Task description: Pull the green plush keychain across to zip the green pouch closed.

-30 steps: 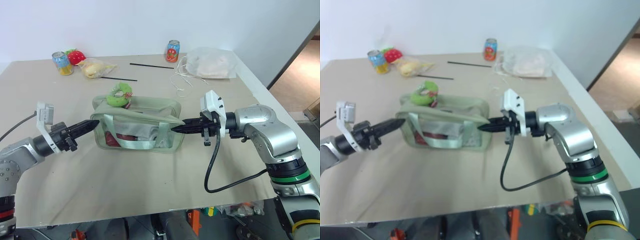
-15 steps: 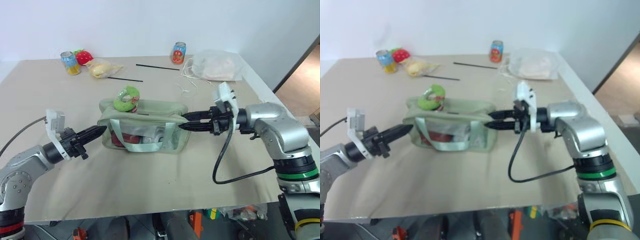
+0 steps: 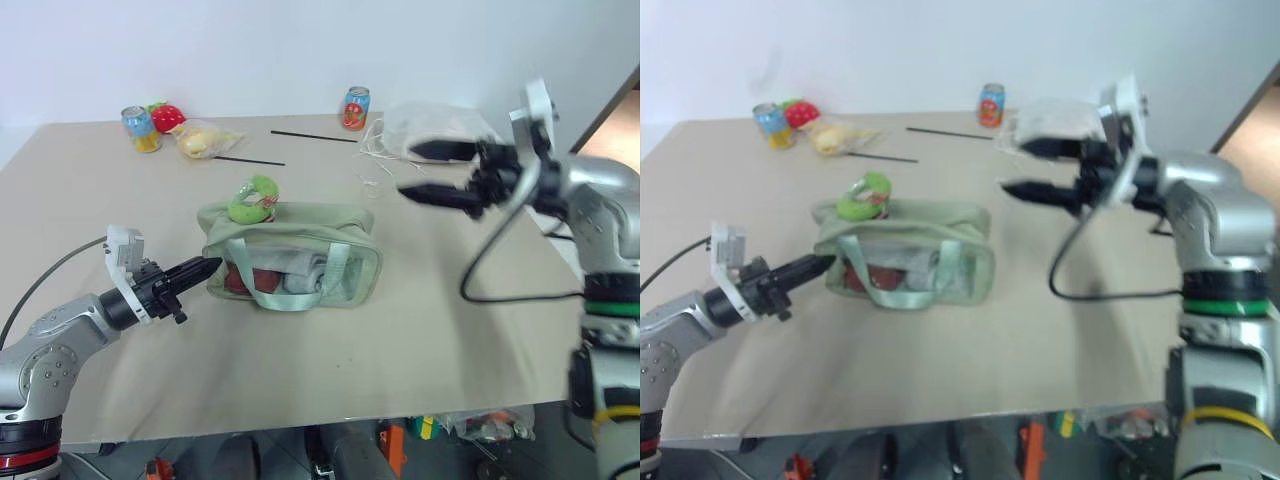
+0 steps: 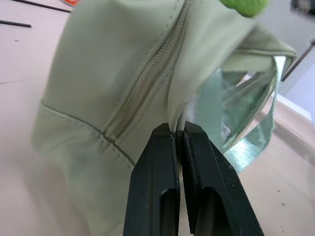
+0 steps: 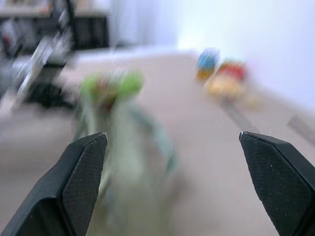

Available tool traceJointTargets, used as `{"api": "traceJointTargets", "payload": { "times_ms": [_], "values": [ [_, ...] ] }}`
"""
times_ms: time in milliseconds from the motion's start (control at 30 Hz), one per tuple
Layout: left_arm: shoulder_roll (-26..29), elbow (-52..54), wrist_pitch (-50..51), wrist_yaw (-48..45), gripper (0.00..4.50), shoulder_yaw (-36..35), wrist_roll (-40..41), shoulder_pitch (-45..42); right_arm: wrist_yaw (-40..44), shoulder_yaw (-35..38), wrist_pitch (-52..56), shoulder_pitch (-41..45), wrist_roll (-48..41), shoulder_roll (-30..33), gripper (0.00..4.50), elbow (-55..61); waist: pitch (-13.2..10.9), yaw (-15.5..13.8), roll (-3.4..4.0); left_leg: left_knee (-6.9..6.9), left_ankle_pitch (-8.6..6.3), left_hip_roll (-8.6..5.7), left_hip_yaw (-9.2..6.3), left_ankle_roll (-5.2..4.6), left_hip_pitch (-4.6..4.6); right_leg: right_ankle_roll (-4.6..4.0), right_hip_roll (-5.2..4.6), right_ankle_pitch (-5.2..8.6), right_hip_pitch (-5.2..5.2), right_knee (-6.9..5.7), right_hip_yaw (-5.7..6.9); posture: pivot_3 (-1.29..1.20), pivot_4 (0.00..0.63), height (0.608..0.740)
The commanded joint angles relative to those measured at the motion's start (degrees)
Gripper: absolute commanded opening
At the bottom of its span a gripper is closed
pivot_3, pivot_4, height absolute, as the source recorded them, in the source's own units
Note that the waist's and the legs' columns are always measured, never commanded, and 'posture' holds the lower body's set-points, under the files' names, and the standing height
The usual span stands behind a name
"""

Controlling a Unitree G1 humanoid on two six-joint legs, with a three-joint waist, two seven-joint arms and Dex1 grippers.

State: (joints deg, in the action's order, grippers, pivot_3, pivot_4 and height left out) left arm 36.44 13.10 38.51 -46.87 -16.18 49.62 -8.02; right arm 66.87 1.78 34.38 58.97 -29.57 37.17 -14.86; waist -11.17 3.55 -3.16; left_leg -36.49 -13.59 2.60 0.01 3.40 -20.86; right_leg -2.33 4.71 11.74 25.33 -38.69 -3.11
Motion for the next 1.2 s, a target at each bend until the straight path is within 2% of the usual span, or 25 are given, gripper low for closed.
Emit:
{"api": "traceJointTargets", "payload": {
  "times_ms": [33, 233, 467, 767, 1200],
  "values": [
    [-1.5, -1.2, 0.9, 0.2, 0.00, 2.9, -1.4, 0.6, -3.7, -4.2, 1.6, 4.9, 3.3, -5.2, 4.47, -3.8, 0.0, 0.2, 0.03, 0.01, 0.01, 0.04, 0.00, -0.01, 0.02, 0.01, 0.03, -0.01, -0.02, 0.00, 0.00, 0.00, 0.150, 0.740],
    [-3.3, -0.3, 0.4, 0.7, 0.00, 3.7, -2.1, 1.3, -7.1, -6.3, 8.0, 13.0, 3.1, -14.1, 4.47, -6.2, 0.0, -0.1, 0.12, 0.04, -0.02, 0.04, -0.05, -0.09, -0.37, 0.02, 0.00, -0.02, 0.17, -0.01, -0.04, 0.00, 0.150, 0.740],
    [-3.5, -0.3, -0.2, 0.9, 0.00, 3.7, -2.4, 1.5, -7.4, -8.9, 9.7, 14.3, 4.1, -20.3, 4.47, -5.8, 0.0, -0.8, 0.11, 0.03, -0.15, 0.04, -0.03, -0.21, -0.34, 0.02, -0.03, 0.07, 0.19, 0.03, -0.04, 0.00, 0.150, 0.740],
    [-1.7, 0.8, 0.3, 0.4, 0.00, 2.1, -1.8, 2.5, -4.6, -13.7, 9.2, 10.1, 6.2, -19.5, 4.47, -1.9, 0.0, -0.7, 0.12, 0.02, -0.15, 0.07, -0.03, -0.21, -0.33, 0.02, 0.01, 0.07, 0.19, 0.03, -0.04, 0.00, 0.150, 0.740],
    [6.9, 3.7, 0.7, -1.8, 0.00, -0.2, -2.0, 1.7, -4.8, -14.0, 7.7, 9.5, 7.8, -20.4, 4.47, -2.6, 0.0, -0.5, 0.13, 0.12, -0.16, 0.31, -0.04, -0.23, -0.31, -0.02, 0.30, 0.09, 0.31, 0.02, -0.02, 0.00, 0.150, 0.740]
  ]
}}
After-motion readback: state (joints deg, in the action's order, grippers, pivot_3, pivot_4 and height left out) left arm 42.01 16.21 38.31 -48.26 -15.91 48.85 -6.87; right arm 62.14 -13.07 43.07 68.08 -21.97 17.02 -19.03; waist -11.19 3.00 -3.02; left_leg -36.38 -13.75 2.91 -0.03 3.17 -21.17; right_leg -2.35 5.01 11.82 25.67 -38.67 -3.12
